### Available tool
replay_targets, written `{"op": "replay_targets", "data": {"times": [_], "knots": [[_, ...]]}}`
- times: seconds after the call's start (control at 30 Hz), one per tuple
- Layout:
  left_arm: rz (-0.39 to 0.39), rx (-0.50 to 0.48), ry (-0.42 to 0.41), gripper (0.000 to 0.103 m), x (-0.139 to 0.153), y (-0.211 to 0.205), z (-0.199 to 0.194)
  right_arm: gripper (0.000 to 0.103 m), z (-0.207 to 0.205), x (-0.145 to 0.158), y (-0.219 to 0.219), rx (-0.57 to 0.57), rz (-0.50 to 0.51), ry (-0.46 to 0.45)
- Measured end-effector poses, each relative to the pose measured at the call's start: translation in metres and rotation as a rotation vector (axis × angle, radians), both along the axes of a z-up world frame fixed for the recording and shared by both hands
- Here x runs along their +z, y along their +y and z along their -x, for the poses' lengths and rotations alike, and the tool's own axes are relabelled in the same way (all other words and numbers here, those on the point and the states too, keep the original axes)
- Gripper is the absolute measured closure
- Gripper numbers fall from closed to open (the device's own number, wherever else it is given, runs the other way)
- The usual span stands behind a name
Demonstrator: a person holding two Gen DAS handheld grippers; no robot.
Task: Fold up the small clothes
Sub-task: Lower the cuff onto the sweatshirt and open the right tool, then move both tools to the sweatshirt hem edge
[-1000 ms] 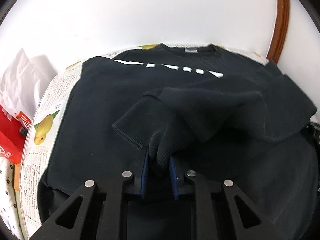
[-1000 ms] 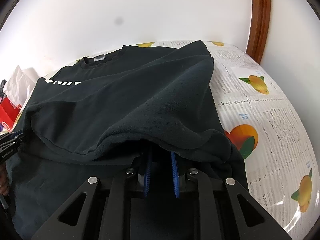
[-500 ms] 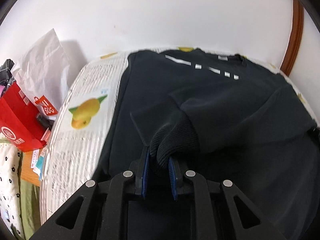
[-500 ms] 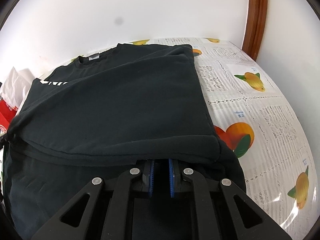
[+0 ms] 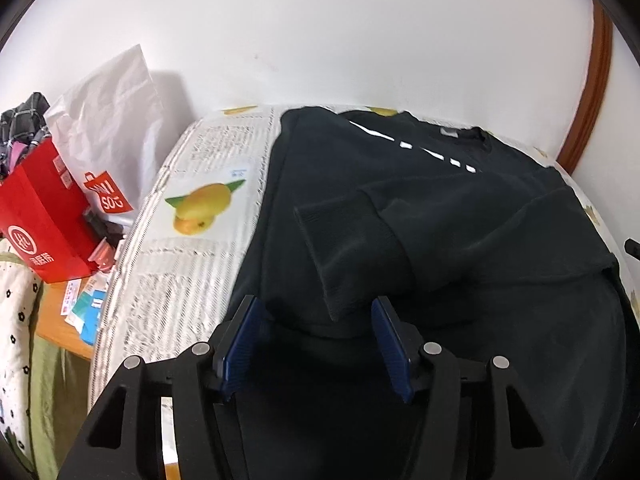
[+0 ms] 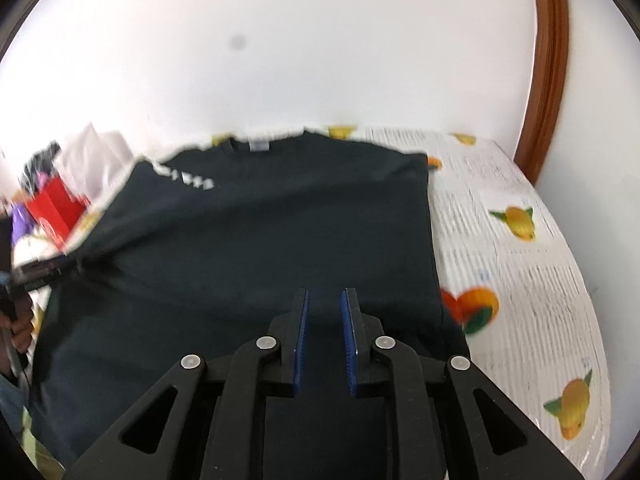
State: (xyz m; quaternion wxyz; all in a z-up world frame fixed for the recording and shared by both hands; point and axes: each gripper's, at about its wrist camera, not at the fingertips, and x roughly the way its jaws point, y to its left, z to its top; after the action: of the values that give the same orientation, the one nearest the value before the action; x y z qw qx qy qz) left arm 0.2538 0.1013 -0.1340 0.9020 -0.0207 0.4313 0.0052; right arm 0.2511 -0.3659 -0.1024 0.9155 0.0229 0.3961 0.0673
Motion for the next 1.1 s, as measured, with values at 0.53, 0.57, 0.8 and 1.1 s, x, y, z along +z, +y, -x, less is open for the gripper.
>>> {"op": "replay_targets", "data": {"times": [0.53,0.57,0.8,1.1], "knots": [[-0.015,0.022,0.009,0.046,-0.027,-0.008,-0.022,0.079,-0.029,-0.065,0.000,-0.142,0.182,0.016],[-0.021,0.021,0.002,0.046,-0.027,-0.009,-0.021,0.079,-0.027,-0.066,0.002,-0.143,0.197,0.001],[-0.054,0.022,-0.030,0.045,-0.029,-0.013,-0.018,0.076,-0.029,-0.067,0.001,-0.154,0.207,-0.001],[-0.029,0.022,-0.022,0.044,-0.030,-0.008,-0.018,0.056,-0.029,-0.066,-0.001,-0.205,0.240,0.001]]}}
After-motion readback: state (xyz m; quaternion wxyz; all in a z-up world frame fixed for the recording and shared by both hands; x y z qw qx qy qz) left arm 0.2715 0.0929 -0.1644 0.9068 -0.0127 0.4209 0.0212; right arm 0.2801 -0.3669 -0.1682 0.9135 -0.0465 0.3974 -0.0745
